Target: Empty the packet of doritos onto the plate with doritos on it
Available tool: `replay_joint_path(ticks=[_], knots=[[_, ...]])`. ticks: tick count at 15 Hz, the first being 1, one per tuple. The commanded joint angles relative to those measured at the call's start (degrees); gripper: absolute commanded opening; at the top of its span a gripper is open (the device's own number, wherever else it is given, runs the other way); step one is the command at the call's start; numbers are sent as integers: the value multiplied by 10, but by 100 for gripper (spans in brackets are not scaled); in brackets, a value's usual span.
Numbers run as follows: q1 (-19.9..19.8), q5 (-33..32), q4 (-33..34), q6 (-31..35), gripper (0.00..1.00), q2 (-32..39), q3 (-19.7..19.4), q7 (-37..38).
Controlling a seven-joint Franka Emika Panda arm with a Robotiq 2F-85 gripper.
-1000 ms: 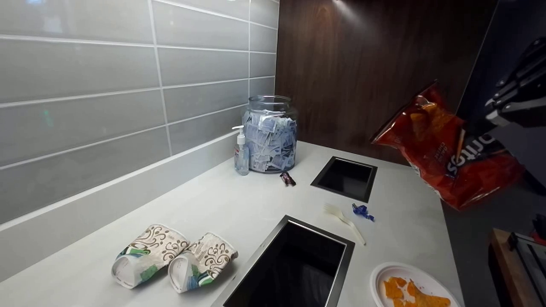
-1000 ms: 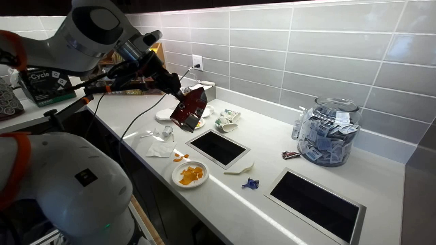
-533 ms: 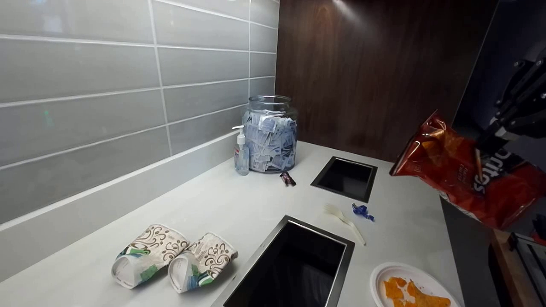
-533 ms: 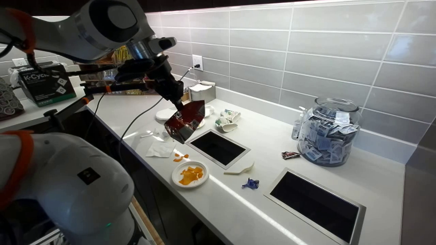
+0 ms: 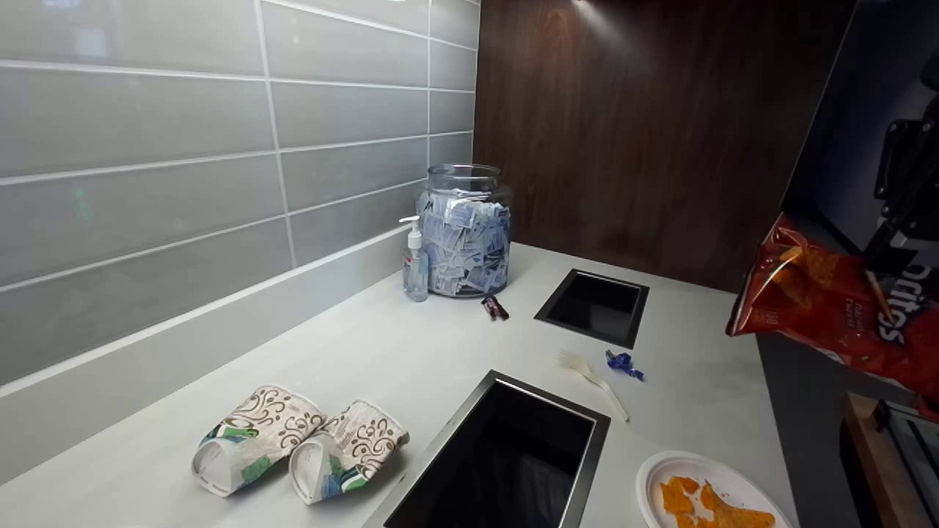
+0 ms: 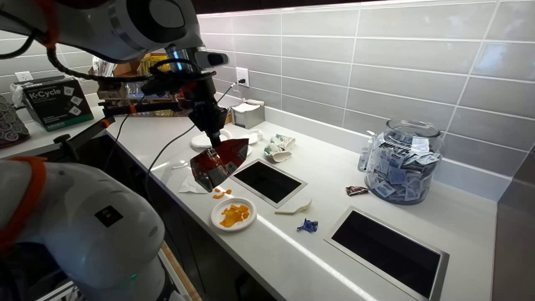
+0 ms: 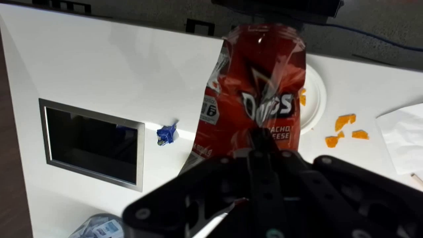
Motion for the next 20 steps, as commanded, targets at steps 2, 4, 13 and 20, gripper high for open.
replay_joint_path(ticks=[2,4,13,20], knots=[[-17,-1,4,-33,0,40,-25,-26],[-32,-20,-3,-19,0,56,-26,-21],[-83,-102,-35,85,0,139,-46,-8],[-130,-177,-50,224,0,215,-43,46]])
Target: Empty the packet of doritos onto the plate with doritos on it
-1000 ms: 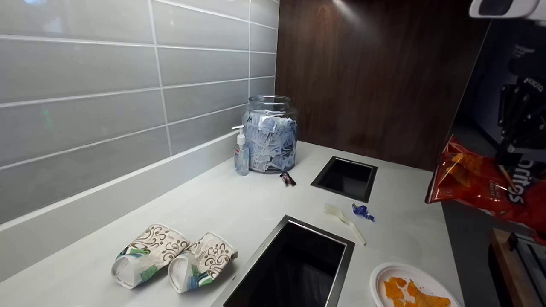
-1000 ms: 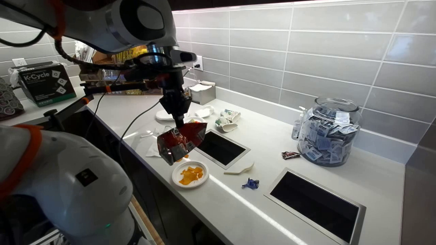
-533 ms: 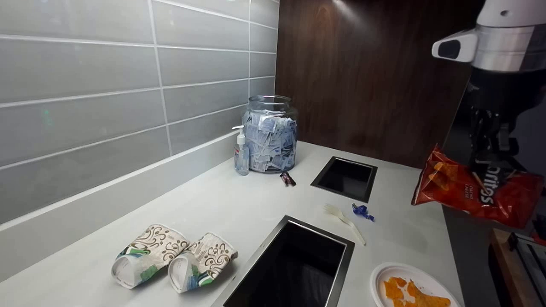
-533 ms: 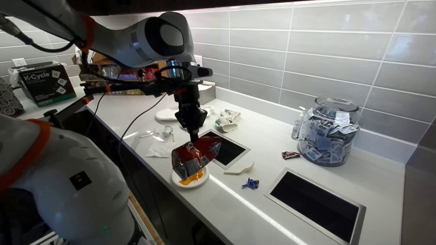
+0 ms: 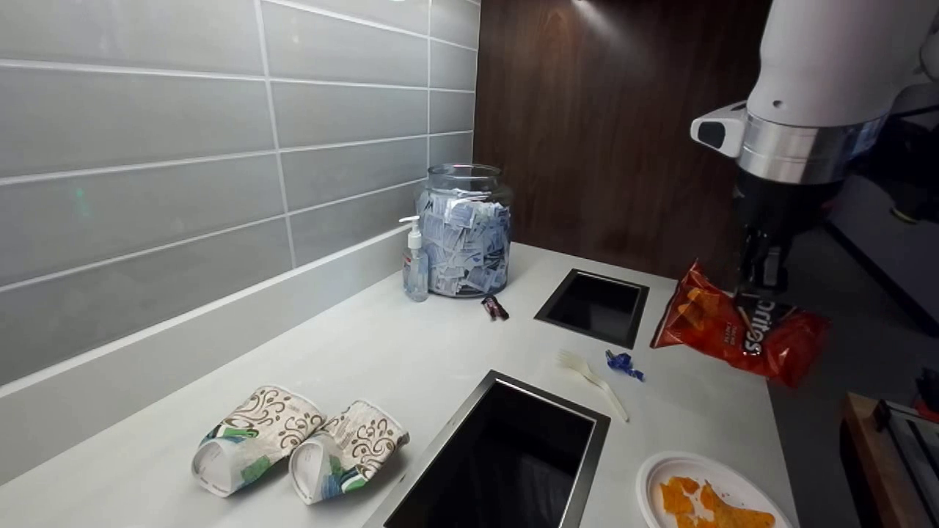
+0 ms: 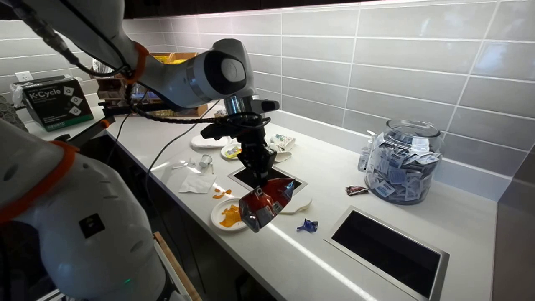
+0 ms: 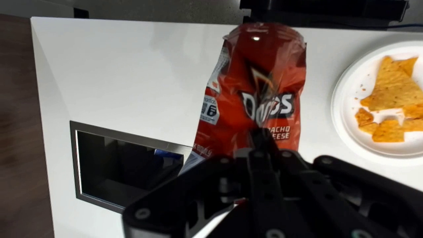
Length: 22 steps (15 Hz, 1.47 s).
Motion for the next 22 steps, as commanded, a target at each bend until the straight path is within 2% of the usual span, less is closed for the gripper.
replay_joint_path(ticks=[1,5,12,13,14,19,22], knots=[[-22,-43,-2,68,0,51,5,47],[-40,-76,-2,133,0,95,6,83],[-48,-94,-2,157,0,148,-4,102],[-48,-97,-1,158,26,155,-4,106],[-47,-96,0,159,26,160,-6,108],[-42,-99,6,146,62,158,-8,114],[-33,-67,9,137,86,136,-14,105]])
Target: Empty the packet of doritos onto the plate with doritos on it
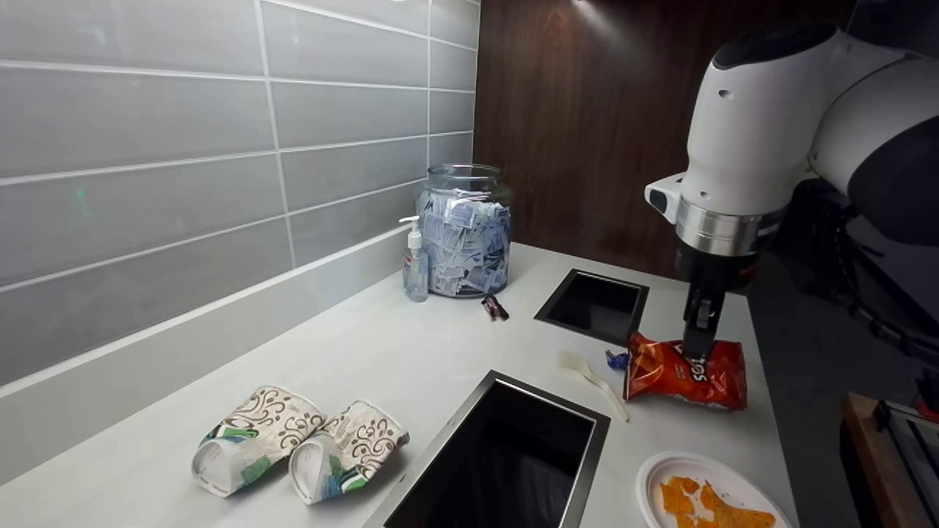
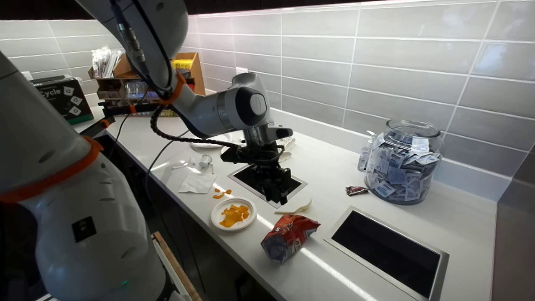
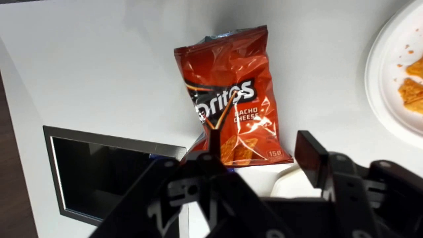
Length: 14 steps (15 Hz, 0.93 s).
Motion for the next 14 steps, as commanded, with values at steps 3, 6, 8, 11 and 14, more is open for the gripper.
replay_joint_path(ticks=[3,6,8,11,14], knots=[[26,62,2,-12,100,-55,-16,-9],[48,126,-1,-26,100,-116,-22,-38],[63,156,3,-56,100,-155,-22,-62],[85,189,13,-122,100,-207,-26,-104],[93,203,29,-191,100,-242,-23,-120]])
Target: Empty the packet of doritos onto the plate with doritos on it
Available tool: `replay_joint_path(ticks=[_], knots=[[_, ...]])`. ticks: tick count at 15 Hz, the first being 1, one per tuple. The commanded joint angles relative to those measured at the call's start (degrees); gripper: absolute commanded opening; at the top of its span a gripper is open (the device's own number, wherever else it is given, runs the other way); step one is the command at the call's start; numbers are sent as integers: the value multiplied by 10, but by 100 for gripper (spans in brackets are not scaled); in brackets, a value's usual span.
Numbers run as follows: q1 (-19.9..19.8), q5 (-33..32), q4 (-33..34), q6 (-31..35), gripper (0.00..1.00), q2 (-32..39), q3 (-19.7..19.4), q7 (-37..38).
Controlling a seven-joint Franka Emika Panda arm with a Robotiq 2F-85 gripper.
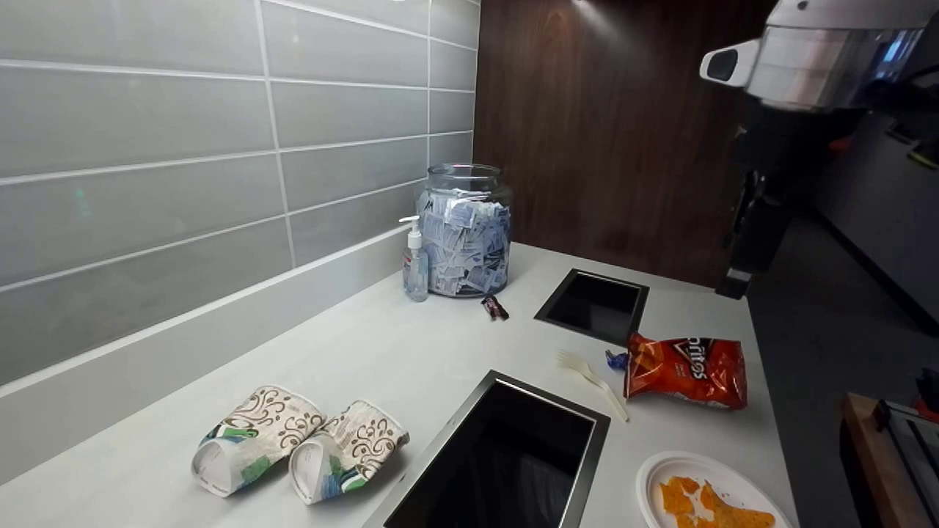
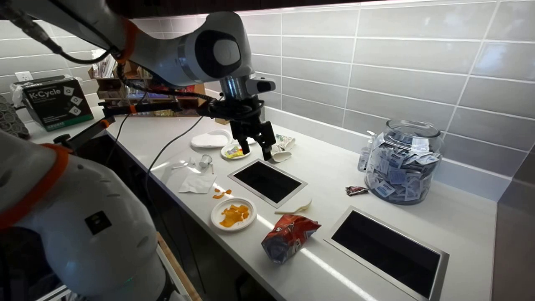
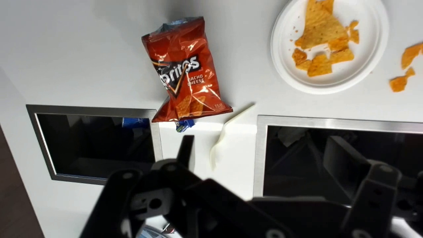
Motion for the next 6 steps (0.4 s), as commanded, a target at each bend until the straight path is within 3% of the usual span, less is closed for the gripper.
replay_joint_path(ticks=[1,2,6], knots=[[16,26,7,-76,100,-54,-5,-30],[3,10,8,-44,100,-28,4,-13],[3,10,10,-50,100,-34,5,-14]])
